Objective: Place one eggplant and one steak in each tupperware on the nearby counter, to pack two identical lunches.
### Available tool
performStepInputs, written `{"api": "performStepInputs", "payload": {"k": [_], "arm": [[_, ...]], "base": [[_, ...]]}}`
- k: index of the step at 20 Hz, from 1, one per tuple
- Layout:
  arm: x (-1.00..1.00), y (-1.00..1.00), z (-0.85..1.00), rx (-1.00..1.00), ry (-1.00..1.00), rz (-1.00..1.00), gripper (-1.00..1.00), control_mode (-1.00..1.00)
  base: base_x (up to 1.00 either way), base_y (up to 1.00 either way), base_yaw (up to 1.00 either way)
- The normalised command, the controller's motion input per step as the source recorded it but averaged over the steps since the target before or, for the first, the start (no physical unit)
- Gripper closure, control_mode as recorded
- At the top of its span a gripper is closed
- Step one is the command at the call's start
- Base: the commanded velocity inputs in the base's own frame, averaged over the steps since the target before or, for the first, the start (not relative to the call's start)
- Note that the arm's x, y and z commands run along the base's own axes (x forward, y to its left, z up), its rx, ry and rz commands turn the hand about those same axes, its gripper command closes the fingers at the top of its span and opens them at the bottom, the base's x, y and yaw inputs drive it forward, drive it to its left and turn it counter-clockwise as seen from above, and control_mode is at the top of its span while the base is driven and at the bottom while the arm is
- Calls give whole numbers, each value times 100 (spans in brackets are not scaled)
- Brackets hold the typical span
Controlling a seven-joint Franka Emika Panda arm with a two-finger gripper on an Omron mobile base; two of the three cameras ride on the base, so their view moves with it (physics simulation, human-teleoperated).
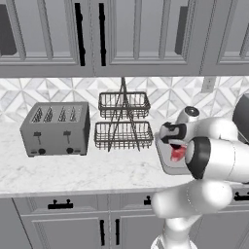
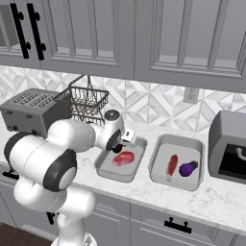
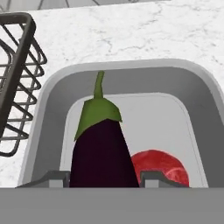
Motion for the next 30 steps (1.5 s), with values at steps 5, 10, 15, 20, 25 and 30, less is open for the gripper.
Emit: {"api": "performStepInputs", "payload": {"k": [5, 10, 15, 20, 25, 30], "arm": [[33, 4, -4, 3, 0, -1, -100, -100], [-12, 0, 0, 0, 1, -5, -100, -100], [-100, -23, 28, 6, -6, -5, -100, -100], [-100, -54, 38, 9, -29, 0, -100, -100], [-100, -56, 97, 11, -49, 0, -100, -100], [-100, -51, 100, 16, -57, 0, -100, -100]], "base": [[0, 0, 0], [0, 0, 0], [0, 0, 0], [0, 0, 0], [0, 0, 0], [0, 0, 0]]}}
